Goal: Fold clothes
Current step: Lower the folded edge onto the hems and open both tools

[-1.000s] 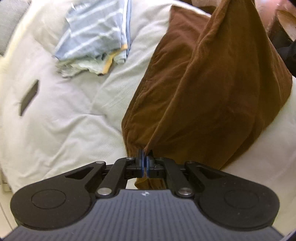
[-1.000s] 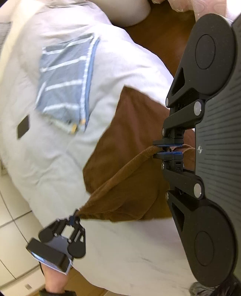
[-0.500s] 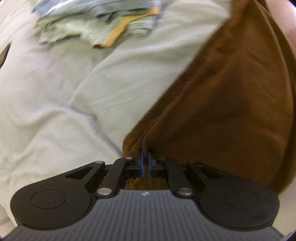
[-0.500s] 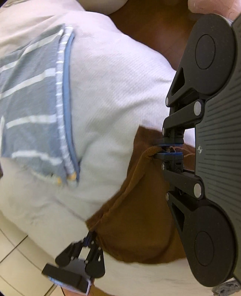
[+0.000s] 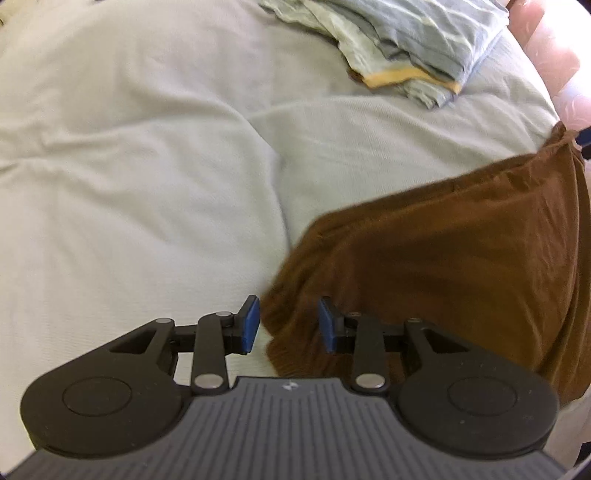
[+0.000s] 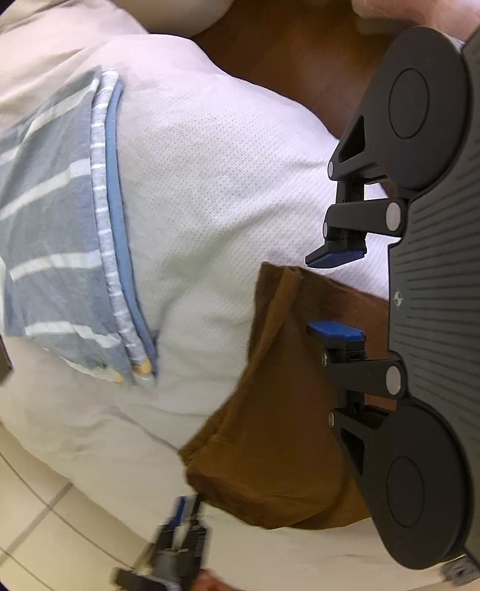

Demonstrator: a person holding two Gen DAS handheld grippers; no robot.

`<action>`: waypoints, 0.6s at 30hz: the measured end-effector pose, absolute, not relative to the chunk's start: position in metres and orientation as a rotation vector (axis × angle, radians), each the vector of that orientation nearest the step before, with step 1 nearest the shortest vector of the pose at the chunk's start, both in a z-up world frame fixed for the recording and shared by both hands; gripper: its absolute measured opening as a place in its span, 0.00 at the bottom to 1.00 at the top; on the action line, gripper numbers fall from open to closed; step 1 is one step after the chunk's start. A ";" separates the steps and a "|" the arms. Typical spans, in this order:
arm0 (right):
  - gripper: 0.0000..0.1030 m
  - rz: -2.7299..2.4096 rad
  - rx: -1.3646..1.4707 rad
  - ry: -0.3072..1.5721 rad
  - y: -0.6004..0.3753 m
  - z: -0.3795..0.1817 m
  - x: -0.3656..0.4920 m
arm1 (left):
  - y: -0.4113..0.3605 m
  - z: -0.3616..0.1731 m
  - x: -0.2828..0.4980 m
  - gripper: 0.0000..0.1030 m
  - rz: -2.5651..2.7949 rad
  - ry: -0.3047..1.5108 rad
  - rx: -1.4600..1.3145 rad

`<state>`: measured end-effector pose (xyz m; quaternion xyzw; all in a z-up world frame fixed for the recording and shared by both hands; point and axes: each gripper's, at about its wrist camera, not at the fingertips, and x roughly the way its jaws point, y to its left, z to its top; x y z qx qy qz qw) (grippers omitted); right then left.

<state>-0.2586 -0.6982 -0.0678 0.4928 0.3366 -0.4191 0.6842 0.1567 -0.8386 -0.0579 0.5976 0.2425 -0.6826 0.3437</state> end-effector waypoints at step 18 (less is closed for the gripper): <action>0.01 -1.034 1.032 0.711 -0.702 -0.053 -0.253 | -0.843 -0.065 0.155 0.02 -1.829 0.579 1.454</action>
